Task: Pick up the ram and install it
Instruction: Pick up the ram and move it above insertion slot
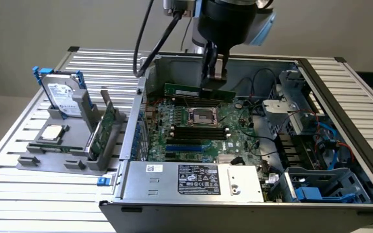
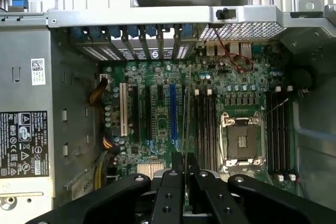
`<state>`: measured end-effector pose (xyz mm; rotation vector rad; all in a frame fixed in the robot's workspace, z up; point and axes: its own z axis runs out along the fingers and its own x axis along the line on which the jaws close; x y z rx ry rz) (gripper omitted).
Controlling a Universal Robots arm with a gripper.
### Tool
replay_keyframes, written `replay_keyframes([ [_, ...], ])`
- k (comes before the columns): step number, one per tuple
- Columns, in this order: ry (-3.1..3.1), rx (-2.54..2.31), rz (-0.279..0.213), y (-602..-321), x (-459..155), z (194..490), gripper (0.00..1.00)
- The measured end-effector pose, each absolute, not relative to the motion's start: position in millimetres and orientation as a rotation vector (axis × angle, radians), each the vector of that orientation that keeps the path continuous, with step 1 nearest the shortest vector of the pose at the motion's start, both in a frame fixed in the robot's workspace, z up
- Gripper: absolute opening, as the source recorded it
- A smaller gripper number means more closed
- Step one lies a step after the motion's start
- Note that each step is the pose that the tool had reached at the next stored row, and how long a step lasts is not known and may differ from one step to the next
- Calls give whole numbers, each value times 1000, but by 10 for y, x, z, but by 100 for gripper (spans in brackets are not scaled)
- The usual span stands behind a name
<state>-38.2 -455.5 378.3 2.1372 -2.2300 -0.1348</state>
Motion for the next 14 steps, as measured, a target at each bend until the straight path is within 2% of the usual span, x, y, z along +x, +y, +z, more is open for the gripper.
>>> replay_keyframes([
  [5,-2229,2149,-124,-4461,-361,3721,14],
  [14,-2226,2216,-58,-4291,-362,3661,14],
])
